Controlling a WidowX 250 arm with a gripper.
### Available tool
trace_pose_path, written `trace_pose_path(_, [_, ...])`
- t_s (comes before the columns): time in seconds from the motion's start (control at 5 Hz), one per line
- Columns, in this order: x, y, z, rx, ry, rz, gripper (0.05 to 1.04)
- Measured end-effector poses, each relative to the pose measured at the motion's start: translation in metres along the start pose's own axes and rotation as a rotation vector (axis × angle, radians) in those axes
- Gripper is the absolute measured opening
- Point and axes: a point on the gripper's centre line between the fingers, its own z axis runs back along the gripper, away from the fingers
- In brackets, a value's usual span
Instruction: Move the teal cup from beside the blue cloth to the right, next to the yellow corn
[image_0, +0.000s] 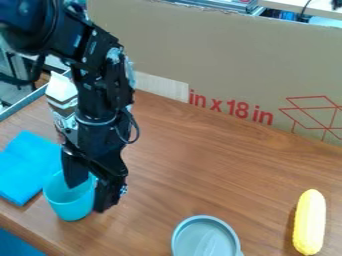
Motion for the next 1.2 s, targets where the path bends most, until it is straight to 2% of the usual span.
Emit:
trace_pose_path(0.4, [-0.002,0.008,-0.016,-0.012,0.050,0.078,0.995])
trace_pose_path(0.6, [-0.002,0.009,-0.022,-0.015,0.061,0.097,0.938])
trace_pose_path(1.0, [-0.002,0.012,-0.026,-0.025,0.051,0.126,0.358])
trace_pose_path(1.2, [-0.005,0.018,-0.022,0.014,0.085,0.199,0.160])
